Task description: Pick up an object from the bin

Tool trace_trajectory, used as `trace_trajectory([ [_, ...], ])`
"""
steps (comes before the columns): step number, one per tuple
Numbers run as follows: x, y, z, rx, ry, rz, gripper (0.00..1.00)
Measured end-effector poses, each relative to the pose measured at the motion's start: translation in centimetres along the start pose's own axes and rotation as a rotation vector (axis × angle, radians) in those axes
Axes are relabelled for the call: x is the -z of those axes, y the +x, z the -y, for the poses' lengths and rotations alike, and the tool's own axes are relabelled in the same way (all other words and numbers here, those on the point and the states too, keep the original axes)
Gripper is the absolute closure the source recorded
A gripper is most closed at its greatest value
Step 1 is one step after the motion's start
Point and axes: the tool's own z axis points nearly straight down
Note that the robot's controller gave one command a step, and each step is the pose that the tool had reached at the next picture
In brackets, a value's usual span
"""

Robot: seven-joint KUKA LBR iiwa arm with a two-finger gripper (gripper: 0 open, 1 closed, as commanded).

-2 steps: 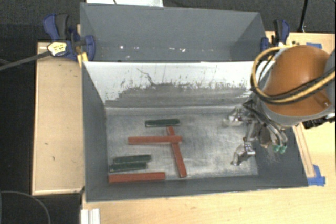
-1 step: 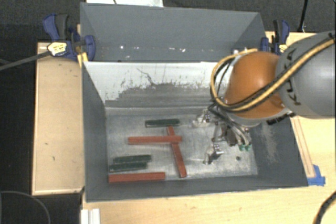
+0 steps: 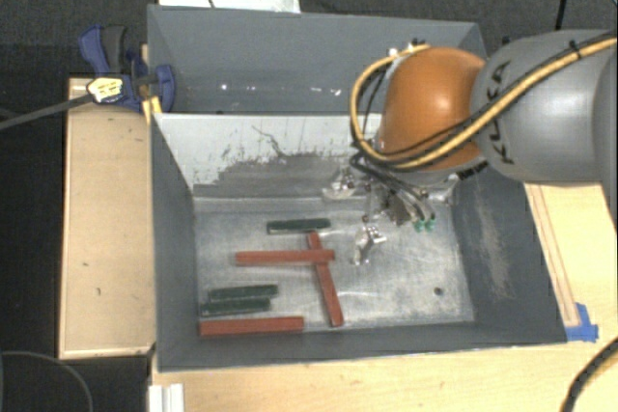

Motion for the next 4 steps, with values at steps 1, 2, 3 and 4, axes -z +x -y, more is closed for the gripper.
trace_trajectory([
  [1, -1.9, 2.3, -6.7, -0.042, -0.001, -0.005, 0.0],
  [2, -7.5, 1.8, -6.6, 0.005, -0.001, -0.004, 0.0],
  [3, -7.1, -0.1, -5.1, 0.038, -0.004, 0.003, 1.0],
  [4, -7.1, -0.1, -5.1, 0.038, -0.004, 0.003, 1.0],
])
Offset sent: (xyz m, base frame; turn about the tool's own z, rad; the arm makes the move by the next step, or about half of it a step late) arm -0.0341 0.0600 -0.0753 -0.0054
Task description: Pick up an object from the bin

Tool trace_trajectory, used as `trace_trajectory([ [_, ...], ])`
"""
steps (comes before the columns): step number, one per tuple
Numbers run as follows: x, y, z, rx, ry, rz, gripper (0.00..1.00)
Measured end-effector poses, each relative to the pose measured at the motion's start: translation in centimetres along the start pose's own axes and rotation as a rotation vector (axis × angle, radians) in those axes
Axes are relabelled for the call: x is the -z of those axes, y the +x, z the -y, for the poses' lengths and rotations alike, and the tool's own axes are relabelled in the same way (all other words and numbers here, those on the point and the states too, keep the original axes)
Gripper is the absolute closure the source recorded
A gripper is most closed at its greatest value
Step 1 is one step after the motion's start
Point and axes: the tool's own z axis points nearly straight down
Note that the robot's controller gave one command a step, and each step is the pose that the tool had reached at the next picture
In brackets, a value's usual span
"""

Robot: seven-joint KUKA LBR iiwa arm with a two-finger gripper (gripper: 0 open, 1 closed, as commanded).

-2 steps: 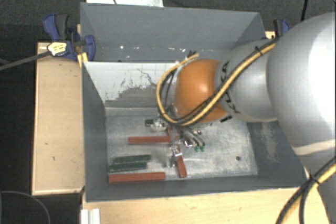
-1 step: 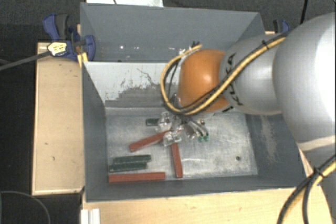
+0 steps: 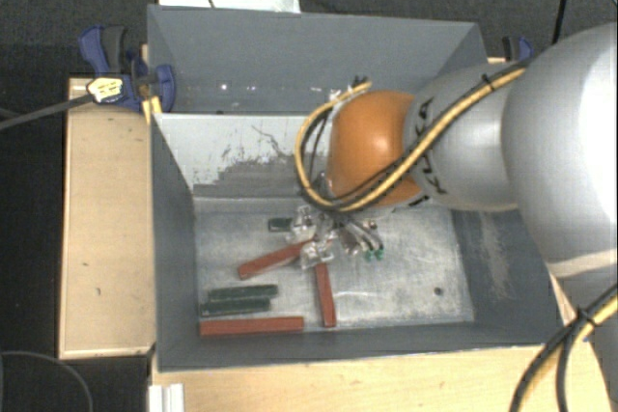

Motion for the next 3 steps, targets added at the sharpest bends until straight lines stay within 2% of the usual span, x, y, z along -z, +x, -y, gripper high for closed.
trace_trajectory([
  [1, 0.1, 0.0, 0.0, 0.0, 0.0, 0.0, 1.0],
  [2, 1.5, 0.4, 0.0, 0.001, 0.001, -0.016, 1.0],
  [3, 3.5, 0.2, 0.0, 0.001, 0.002, -0.013, 1.0],
])
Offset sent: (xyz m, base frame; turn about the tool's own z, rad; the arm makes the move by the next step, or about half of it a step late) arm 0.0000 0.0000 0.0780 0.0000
